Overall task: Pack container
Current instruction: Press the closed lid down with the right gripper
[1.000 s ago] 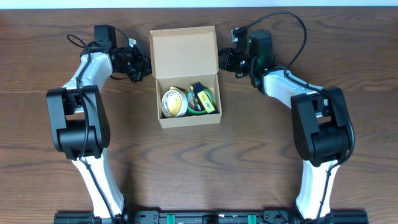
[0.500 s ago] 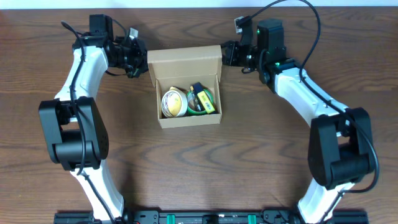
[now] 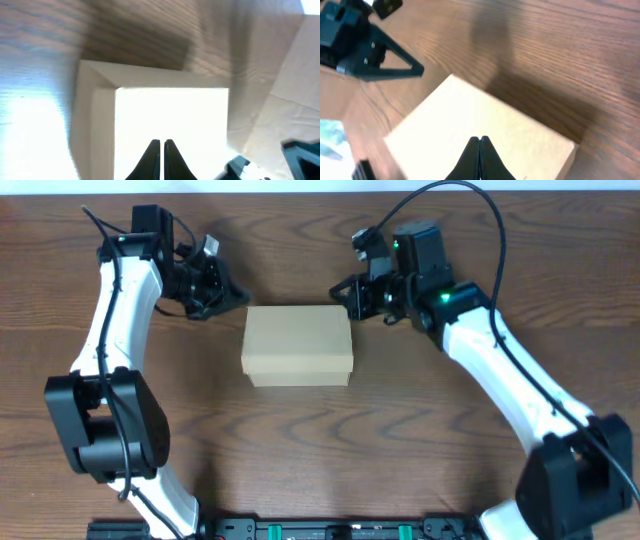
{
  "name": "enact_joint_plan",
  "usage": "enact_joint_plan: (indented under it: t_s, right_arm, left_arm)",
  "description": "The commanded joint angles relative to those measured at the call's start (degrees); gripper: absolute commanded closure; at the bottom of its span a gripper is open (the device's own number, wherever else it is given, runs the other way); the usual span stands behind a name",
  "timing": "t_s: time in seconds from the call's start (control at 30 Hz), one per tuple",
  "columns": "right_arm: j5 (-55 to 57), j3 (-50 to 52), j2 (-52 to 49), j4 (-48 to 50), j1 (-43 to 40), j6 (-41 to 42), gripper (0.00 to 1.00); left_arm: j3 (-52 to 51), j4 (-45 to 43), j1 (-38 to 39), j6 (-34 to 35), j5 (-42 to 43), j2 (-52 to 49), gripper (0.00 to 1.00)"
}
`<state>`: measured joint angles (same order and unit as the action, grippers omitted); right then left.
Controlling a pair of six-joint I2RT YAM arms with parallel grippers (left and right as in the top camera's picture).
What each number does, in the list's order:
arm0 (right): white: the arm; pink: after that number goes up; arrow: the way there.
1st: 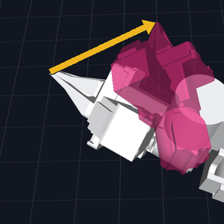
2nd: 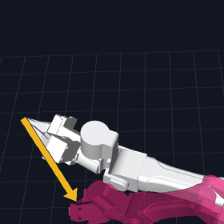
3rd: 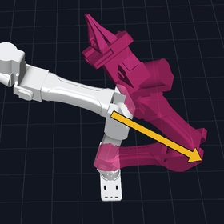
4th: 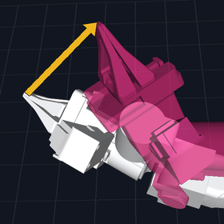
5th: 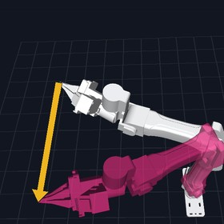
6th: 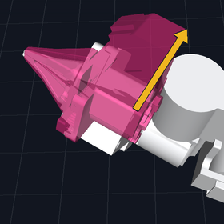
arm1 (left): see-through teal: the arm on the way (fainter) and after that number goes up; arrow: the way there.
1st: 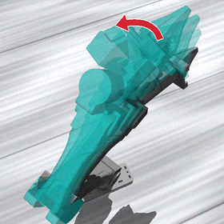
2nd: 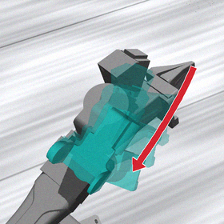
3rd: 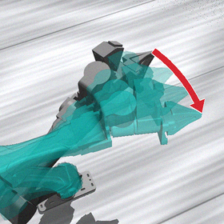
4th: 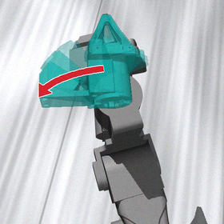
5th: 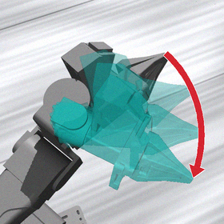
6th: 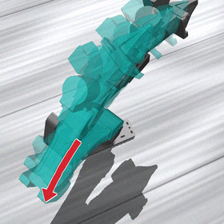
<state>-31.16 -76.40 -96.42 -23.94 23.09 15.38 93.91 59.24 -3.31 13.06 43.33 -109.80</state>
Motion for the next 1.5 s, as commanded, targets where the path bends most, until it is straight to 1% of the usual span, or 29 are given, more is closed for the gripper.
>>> enact_joint_plan:
  t_s: [0.0,0.17,0.3,0.4,0.53,0.63,0.7,0.9,1.07,1.1,1.17,1.23,1.27,1.3,1.33,1.37,1.4,1.43,1.47]
  right_arm:
    - [5.29,-0.96,2.56,-2.12,2.89,-3.93,0.99]
    - [6.47,-0.96,2.64,-6.34,7.98,-4.76,0.99]
    - [13.92,-0.94,2.34,-9.22,14.01,-4.74,0.99]
    - [16.85,-0.94,0.33,-11.04,17.09,-4.74,0.99]
    - [17.49,-0.94,-3.52,-11.21,17.88,-4.74,0.99]
    - [17.51,-0.94,-5.88,-11.02,17.88,-4.74,0.99]
    - [17.51,-0.94,-7.65,-11.06,17.88,-4.76,0.99]
    - [17.90,-0.94,-13.44,-11.21,18.47,-4.76,0.99]
    - [19.23,-0.96,-13.90,-11.23,19.19,-4.76,0.99]
    - [19.15,-0.96,-13.81,-10.93,19.23,-4.76,0.99]
    - [18.91,-0.96,-13.33,-10.10,19.21,-4.79,0.99]
    - [18.71,-0.96,-11.82,-9.84,19.21,-4.79,0.99]
    - [18.71,-0.96,-10.73,-9.86,19.21,-4.87,0.99]
    - [18.69,-0.96,-8.90,-9.92,19.21,-5.42,0.99]
    - [18.69,-0.96,-7.28,-9.94,19.21,-5.64,0.99]
    - [18.71,-0.96,-5.62,-9.94,19.21,-5.66,0.95]
    - [18.69,-0.96,-3.93,-9.94,19.21,-5.66,0.74]
    - [18.73,-0.96,-1.95,-9.99,19.19,-5.70,0.39]
    - [18.75,-0.96,0.42,-10.03,19.08,-6.27,0.08]
  left_arm:
    - [1.14,1.70,0.02,-3.02,-7.48,3.37,0.94]
    - [1.14,3.87,0.02,-3.23,-13.60,6.27,0.94]
    - [1.14,4.26,0.02,-2.54,-20.22,9.53,0.94]
    - [1.14,4.90,0.02,-2.05,-25.66,12.17,0.94]
    - [1.14,6.29,0.02,-0.57,-33.05,14.73,0.94]
    - [1.14,6.84,0.02,0.28,-36.68,15.98,0.94]
    - [1.14,6.93,0.02,0.76,-37.92,16.90,0.95]
    - [1.14,6.93,0.00,2.40,-37.99,18.12,0.94]
    - [1.14,6.88,0.00,2.43,-37.97,18.12,0.94]
    - [1.14,6.88,0.00,2.43,-37.99,18.12,0.90]
    - [1.14,6.88,0.00,2.43,-37.97,18.12,0.76]
    - [1.14,6.93,-0.04,2.43,-37.94,18.14,0.66]
    - [1.14,6.97,-0.04,2.43,-37.94,18.23,0.59]
    - [1.14,6.97,-0.04,2.43,-37.75,18.45,0.41]
    - [1.16,6.97,-0.04,2.43,-37.57,18.75,0.19]
    - [1.16,6.97,-0.04,2.43,-37.44,19.12,0.05]
    - [1.16,6.99,-0.04,2.43,-37.35,19.61,0.05]
    - [1.16,7.04,-0.04,2.43,-37.33,20.22,0.04]
    - [1.16,7.10,-0.04,2.43,-37.33,21.18,0.05]
